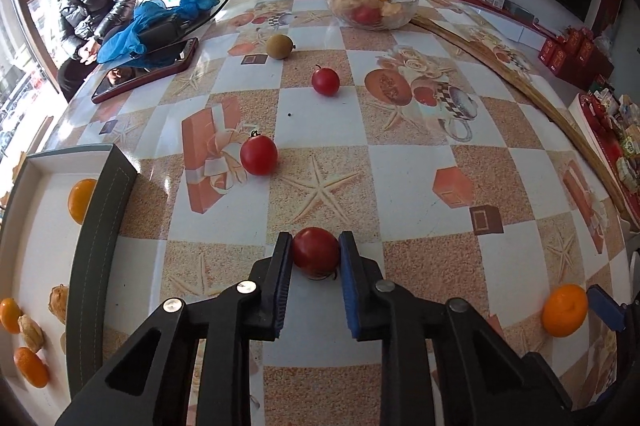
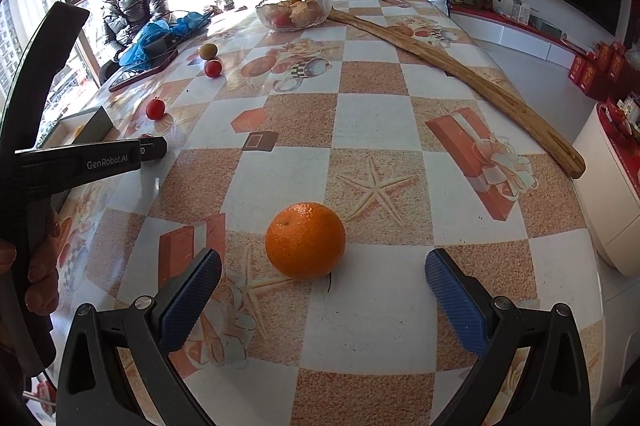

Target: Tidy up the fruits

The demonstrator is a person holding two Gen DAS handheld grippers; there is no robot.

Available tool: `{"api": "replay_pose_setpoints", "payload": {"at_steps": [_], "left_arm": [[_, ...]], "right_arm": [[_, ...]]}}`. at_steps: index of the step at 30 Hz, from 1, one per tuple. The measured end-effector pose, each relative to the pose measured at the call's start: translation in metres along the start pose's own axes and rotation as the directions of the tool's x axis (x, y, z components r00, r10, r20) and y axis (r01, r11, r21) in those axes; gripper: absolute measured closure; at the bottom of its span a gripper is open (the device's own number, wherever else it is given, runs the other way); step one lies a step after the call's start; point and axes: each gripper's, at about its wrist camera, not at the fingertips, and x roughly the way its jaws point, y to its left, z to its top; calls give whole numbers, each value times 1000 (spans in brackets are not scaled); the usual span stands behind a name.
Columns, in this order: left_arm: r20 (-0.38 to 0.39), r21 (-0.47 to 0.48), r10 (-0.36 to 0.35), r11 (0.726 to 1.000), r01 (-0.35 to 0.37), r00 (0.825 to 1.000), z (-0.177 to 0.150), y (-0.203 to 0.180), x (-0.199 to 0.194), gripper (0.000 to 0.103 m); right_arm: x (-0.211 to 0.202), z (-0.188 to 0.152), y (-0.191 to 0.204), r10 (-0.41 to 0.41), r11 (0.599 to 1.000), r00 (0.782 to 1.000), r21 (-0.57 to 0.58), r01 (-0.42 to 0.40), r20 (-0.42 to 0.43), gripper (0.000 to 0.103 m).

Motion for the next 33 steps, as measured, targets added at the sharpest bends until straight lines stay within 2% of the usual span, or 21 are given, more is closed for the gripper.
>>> {"api": "replay_pose_setpoints", "payload": {"at_steps": [4,9,11,12,14,16,21,25,33], "left_arm": [[7,-28,-19,999,19,1000,-12,8,-7,78],[14,-44,-16,999,17,1000,-36,19,-22,78],[17,-48,-12,999,13,1000,-47,23,-28,78],[18,-54,-15,998,16,1000,-52,26,-31,78],[19,-70,-24,997,26,1000,-60,31,-36,78],[22,-91,-35,995,37,999,-68,36,-42,78],[35,-130,-57,990,61,998,-83,47,-52,78],[42,-131,-39,990,44,998,-89,47,-56,78],[47,-114,-4,993,9,999,-97,41,-59,78]], "right_arm": [[9,7,9,-43,998,999,-48,41,-34,0],[17,18,19,-24,998,998,-65,20,-51,3],[17,19,25,-37,996,998,-88,33,-43,20],[16,19,27,-38,994,999,-101,34,-38,25],[13,19,29,-35,993,999,-113,32,-27,54],[9,18,27,-28,995,999,-100,25,-24,67],[-2,5,18,28,998,1000,-64,-28,1,67],[-10,-9,18,18,997,999,-81,-15,44,67],[-10,-8,12,20,998,999,-64,-17,46,67]]}}
